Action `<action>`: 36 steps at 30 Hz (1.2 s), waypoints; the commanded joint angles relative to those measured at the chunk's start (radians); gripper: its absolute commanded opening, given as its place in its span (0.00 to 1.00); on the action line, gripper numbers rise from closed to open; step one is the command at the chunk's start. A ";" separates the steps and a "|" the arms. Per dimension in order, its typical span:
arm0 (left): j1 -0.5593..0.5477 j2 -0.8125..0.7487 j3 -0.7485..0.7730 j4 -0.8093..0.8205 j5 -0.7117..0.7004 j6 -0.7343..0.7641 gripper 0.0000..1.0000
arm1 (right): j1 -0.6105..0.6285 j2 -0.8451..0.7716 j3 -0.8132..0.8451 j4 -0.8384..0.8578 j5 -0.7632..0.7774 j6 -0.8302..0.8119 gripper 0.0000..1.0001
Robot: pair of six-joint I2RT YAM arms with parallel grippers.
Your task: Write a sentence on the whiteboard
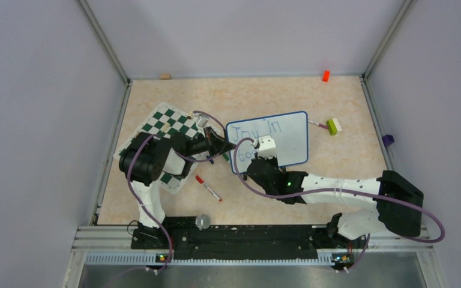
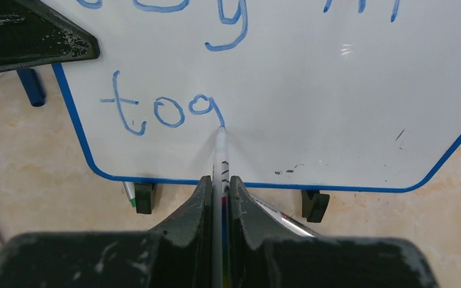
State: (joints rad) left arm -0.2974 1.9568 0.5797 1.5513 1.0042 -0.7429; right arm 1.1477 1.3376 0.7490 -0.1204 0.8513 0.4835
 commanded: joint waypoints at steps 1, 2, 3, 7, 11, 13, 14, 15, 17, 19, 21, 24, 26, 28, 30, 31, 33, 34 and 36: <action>-0.008 0.019 -0.002 0.069 0.036 0.106 0.00 | -0.013 0.028 0.036 -0.029 -0.026 0.023 0.00; -0.008 0.018 -0.002 0.069 0.035 0.107 0.00 | -0.013 0.034 0.040 -0.034 -0.031 0.022 0.00; -0.007 0.018 -0.003 0.069 0.036 0.109 0.00 | -0.013 0.043 0.044 -0.038 -0.034 0.020 0.00; -0.006 0.019 -0.003 0.069 0.036 0.108 0.00 | -0.013 0.079 0.065 -0.046 -0.057 0.015 0.00; -0.006 0.019 -0.003 0.069 0.035 0.108 0.00 | -0.003 0.091 0.068 -0.027 -0.065 -0.002 0.00; -0.006 0.017 -0.003 0.069 0.036 0.109 0.00 | 0.009 0.082 0.060 -0.003 -0.059 -0.017 0.00; -0.007 0.017 -0.004 0.069 0.033 0.108 0.00 | 0.010 0.077 0.053 0.011 -0.057 -0.025 0.00; -0.007 0.017 -0.004 0.069 0.033 0.108 0.00 | 0.012 0.070 0.048 0.024 -0.056 -0.031 0.00; -0.006 0.018 -0.003 0.069 0.034 0.108 0.00 | 0.016 0.049 0.029 0.055 -0.053 -0.047 0.00; -0.008 0.019 -0.002 0.069 0.034 0.106 0.00 | 0.022 0.015 0.003 0.093 -0.053 -0.061 0.00; -0.007 0.019 -0.001 0.069 0.034 0.107 0.00 | 0.025 -0.017 -0.026 0.112 -0.050 -0.069 0.00; -0.008 0.021 -0.002 0.069 0.036 0.108 0.00 | 0.033 -0.064 -0.064 0.167 -0.046 -0.076 0.00; -0.008 0.022 -0.002 0.068 0.036 0.109 0.00 | 0.043 -0.098 -0.090 0.184 -0.035 -0.079 0.00; -0.007 0.021 -0.002 0.068 0.036 0.109 0.00 | 0.050 -0.136 -0.123 0.208 -0.026 -0.084 0.00; -0.007 0.019 -0.002 0.069 0.036 0.110 0.00 | 0.052 -0.168 -0.148 0.225 -0.017 -0.085 0.00; -0.007 0.018 -0.002 0.069 0.037 0.109 0.00 | 0.052 -0.184 -0.158 0.232 -0.008 -0.083 0.00; -0.007 0.018 -0.003 0.069 0.036 0.111 0.00 | 0.052 -0.207 -0.173 0.239 0.011 -0.078 0.00; -0.008 0.019 -0.003 0.069 0.036 0.111 0.00 | 0.052 -0.215 -0.177 0.242 0.022 -0.075 0.00; -0.008 0.019 -0.002 0.069 0.036 0.110 0.00 | 0.052 -0.223 -0.179 0.243 0.054 -0.074 0.00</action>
State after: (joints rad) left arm -0.2993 1.9568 0.5797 1.5528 1.0050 -0.7444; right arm 1.1896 1.1526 0.5777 0.0608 0.8368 0.4114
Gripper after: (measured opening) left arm 0.067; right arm 0.088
